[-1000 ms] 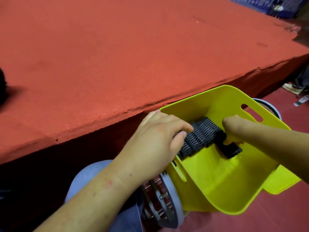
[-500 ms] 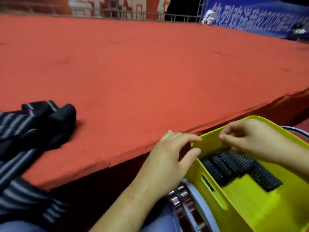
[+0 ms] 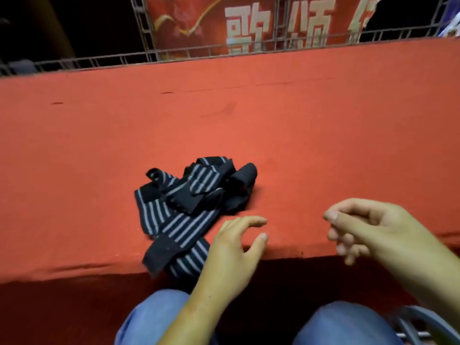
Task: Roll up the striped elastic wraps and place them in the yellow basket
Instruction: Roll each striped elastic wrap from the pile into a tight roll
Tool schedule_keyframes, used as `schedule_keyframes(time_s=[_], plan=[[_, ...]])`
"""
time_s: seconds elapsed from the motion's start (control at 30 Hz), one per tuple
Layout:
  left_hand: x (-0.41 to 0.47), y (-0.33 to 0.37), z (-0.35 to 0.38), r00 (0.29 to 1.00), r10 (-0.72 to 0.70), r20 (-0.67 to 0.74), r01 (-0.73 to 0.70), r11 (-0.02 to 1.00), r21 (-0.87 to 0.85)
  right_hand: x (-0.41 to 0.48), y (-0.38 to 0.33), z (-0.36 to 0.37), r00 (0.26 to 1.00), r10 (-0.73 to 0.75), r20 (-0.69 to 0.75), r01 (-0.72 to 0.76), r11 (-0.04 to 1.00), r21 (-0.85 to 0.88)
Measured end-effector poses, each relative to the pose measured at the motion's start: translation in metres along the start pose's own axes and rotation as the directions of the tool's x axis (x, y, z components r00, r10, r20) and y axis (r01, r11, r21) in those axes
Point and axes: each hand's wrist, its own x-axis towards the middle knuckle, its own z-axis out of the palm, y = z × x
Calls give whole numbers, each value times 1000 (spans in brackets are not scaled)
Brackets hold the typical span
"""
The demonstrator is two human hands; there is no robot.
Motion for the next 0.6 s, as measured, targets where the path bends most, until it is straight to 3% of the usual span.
schedule_keyframes(time_s=[0.2, 0.33, 0.47, 0.6], plan=[[-24, -59, -33, 983, -101, -155, 112, 992, 64, 19, 58, 106, 997, 63, 46, -71, 977, 199], [-14, -74, -43, 931, -185, -314, 177, 983, -52, 30, 86, 159, 991, 120, 57, -133, 928, 348], [7, -76, -46, 889, -242, -390, 205, 970, -133, 52, 85, 183, 992, 98, 74, -121, 891, 437], [38, -74, -50, 877, -252, -409, 230, 968, -102, 78, 79, 185, 995, 34, 89, -73, 871, 486]])
